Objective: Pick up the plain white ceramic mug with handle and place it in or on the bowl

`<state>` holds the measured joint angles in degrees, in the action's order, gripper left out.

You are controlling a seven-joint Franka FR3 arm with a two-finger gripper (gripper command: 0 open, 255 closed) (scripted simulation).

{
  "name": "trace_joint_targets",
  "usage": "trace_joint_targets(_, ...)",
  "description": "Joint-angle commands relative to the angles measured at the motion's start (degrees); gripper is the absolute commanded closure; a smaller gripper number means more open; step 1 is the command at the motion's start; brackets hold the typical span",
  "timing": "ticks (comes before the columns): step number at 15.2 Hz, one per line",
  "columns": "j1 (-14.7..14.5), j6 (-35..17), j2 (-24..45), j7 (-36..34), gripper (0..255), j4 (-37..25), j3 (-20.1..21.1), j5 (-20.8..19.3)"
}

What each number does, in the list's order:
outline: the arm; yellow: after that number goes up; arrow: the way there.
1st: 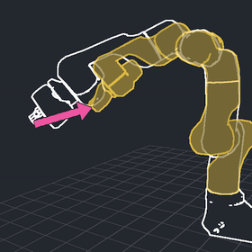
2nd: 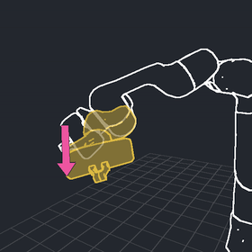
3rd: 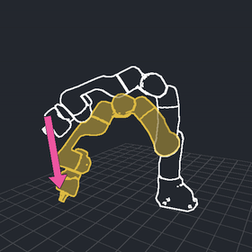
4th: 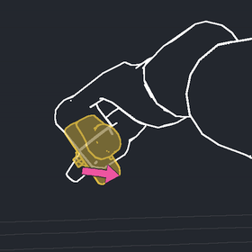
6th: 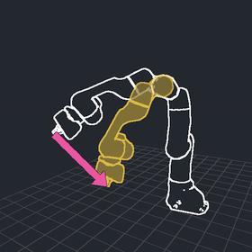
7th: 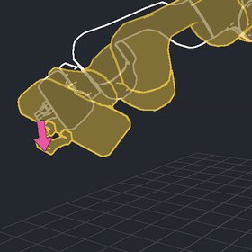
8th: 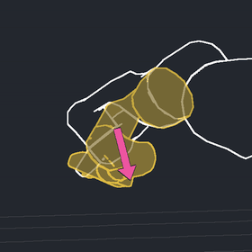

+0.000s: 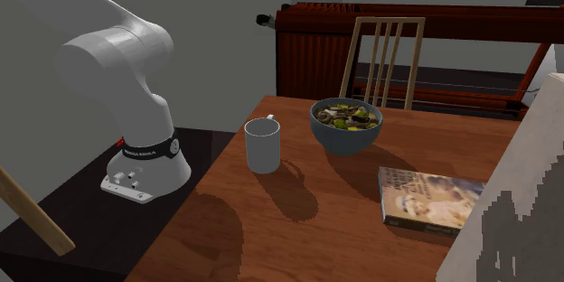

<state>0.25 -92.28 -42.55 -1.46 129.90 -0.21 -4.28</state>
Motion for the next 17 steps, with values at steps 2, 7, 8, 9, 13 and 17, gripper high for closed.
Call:
trace_joint_targets(2,0.39,-1.08,-0.58,-0.95,0,2.13,-0.10,0.19)
trace_joint_targets(7,2.36,-6.54,-3.07,-5.63,0,12.37,-0.48,1.23)
trace_joint_targets(8,2.75,-7.65,-3.48,-6.56,0,14.35,-0.53,1.46)
trace_joint_targets(9,3.14,-8.78,-3.86,-7.48,0,16.30,-0.58,1.70)
trace_joint_targets(13,4.62,-13.47,-4.98,-11.14,0,23.90,-0.69,2.79)
trace_joint_targets(17,5.95,-18.60,-5.38,-14.76,0,31.15,-0.68,4.10)
